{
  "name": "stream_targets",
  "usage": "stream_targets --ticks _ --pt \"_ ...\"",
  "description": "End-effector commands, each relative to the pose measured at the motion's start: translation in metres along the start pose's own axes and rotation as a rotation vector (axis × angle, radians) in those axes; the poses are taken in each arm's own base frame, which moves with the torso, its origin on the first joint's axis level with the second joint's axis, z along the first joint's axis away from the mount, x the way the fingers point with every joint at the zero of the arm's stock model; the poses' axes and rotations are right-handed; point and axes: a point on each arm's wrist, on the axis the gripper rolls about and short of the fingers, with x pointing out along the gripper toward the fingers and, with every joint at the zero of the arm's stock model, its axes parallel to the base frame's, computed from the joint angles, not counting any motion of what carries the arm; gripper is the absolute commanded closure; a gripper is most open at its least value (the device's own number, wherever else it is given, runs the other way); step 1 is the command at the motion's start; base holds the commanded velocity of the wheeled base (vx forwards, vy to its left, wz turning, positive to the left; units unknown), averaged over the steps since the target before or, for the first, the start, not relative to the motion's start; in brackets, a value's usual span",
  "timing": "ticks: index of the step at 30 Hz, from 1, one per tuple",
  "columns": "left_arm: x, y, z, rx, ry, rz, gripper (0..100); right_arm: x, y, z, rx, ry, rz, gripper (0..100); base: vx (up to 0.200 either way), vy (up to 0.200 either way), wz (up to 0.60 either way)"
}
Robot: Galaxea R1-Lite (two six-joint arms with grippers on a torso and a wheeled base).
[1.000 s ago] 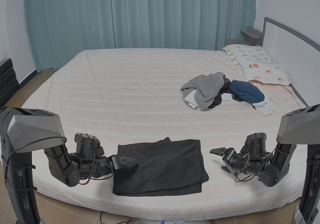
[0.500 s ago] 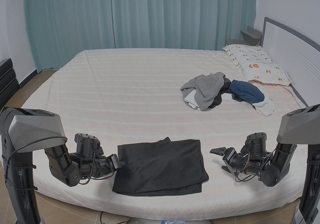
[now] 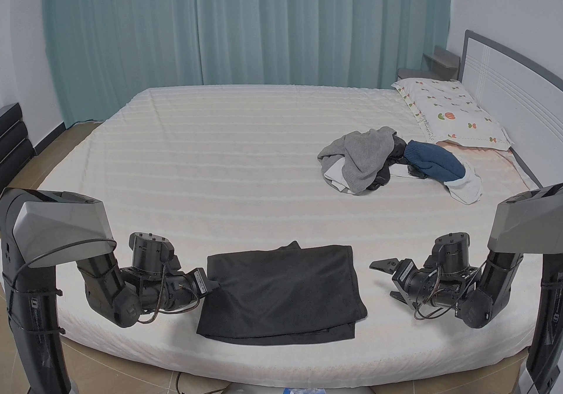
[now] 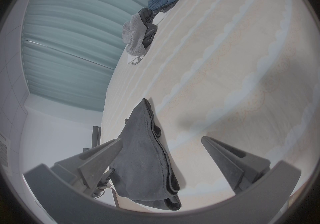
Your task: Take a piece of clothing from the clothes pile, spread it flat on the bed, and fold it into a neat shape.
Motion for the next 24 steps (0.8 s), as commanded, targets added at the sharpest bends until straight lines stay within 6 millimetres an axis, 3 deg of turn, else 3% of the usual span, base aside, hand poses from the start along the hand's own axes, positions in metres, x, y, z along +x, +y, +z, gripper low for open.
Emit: stream_targets --ticks 1,5,24 --pt "-0.0043 -0.003 0.0033 -0.008 -0.018 -0.011 100 -0.0005 -0.0002 -0.0004 0.0 0.001 -0.001 0 0.0 0.0 0.0" --pt "-0.0049 0.0001 0.0041 -0.021 -0.021 -0.004 100 -0.0015 -0.0003 -0.0007 0.0 0.0 0.002 0 0.0 0.0 0.0" --pt "-0.0068 0.0023 0.0053 -0.03 -0.026 0.001 100 -0.0031 -0.0028 -0.0023 -0.01 -0.014 0.027 0 0.0 0.2 0.0"
